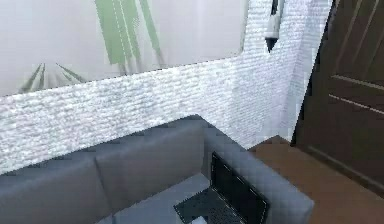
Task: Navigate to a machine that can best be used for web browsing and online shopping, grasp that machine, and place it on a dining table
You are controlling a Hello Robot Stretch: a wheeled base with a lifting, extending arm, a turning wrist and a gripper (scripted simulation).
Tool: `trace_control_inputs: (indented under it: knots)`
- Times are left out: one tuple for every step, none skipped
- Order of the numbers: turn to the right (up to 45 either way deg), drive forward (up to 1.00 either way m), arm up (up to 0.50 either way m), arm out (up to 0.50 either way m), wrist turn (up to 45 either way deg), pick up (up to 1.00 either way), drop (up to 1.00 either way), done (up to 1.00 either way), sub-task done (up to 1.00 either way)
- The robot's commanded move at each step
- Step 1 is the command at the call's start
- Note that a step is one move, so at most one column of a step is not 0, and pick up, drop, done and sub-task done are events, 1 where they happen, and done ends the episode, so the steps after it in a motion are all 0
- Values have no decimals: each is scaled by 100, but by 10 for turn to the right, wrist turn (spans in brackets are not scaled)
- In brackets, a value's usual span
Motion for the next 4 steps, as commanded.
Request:
trace_control_inputs:
  knots:
    - [-450,0,0,0,0,0,0,0,0]
    - [-300,0,0,0,0,0,0,0,0]
    - [0,0,50,0,0,0,0,0,0]
    - [0,0,0,14,0,0,0,0,0]
